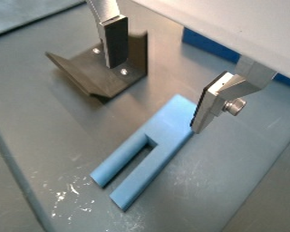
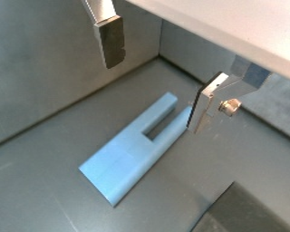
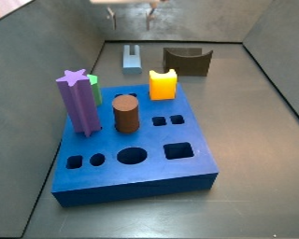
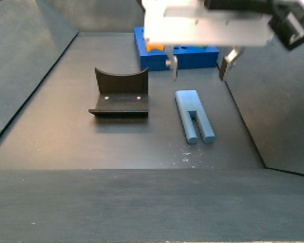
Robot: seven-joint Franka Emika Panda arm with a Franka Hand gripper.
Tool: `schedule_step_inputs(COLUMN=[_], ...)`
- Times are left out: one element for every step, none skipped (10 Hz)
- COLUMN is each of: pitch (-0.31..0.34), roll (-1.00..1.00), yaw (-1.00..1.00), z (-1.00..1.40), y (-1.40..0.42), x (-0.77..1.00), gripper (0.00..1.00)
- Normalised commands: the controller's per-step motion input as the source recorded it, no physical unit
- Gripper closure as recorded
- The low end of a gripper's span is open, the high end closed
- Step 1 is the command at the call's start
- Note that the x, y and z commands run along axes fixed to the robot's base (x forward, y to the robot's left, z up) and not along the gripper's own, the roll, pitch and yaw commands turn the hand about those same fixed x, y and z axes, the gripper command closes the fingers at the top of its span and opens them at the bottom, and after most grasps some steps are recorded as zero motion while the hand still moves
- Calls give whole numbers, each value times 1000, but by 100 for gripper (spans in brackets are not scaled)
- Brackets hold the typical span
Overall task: Pick up the square-circle object. Move up. Rotate the square-circle object. Place the square-circle object on the fixture. Regrasp the square-circle object. Move to above the board. Insert the square-circle object.
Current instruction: Rotate the square-circle object.
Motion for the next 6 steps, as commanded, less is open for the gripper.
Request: schedule_step_inputs(pitch=[1,0,-3,-4,-5,-5], roll=[1,1,1,1,1,1], yaw=[1000,1000,1000,1000,1000,1000], z=[-207,-265,-151,-98,-59,-55], y=[-10,-9,-1,-2,-1,0], x=[2,18,45,38,32,33], gripper=[0,0,0,0,0,0])
